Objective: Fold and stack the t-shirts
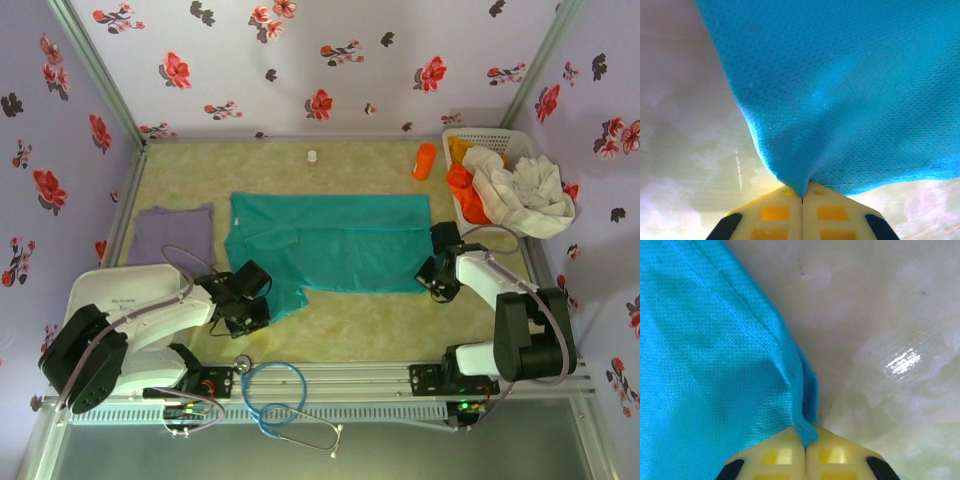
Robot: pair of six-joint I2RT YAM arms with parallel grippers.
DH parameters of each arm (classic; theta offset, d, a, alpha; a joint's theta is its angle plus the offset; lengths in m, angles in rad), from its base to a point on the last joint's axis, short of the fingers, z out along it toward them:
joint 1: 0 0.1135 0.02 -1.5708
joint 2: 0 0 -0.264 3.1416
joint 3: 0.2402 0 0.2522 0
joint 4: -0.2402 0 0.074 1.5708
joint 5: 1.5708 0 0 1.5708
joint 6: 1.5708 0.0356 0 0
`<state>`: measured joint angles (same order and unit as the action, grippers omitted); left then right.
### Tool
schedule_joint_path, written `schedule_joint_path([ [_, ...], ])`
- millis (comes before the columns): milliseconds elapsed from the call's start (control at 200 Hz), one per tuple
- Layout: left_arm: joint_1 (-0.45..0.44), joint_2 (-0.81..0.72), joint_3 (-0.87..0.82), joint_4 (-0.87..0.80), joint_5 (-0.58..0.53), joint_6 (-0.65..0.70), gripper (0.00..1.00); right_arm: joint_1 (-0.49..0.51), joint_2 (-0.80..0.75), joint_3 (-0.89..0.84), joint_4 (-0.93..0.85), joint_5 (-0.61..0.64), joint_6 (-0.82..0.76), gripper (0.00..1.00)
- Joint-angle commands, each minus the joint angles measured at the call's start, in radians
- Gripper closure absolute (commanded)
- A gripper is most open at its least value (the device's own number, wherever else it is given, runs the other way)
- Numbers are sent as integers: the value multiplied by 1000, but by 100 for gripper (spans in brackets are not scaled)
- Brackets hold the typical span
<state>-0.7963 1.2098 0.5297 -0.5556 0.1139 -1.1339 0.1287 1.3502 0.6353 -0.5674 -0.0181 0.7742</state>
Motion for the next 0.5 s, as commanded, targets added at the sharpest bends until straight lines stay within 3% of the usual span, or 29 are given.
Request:
schedule_joint_path([
  [0,9,2,48,5,-47,32,100,0,-1,-1,3,-20,-11,100],
  [495,75,-44,259,-216,-54,157,100,-11,-56,79,-81,-28,-24,100],
])
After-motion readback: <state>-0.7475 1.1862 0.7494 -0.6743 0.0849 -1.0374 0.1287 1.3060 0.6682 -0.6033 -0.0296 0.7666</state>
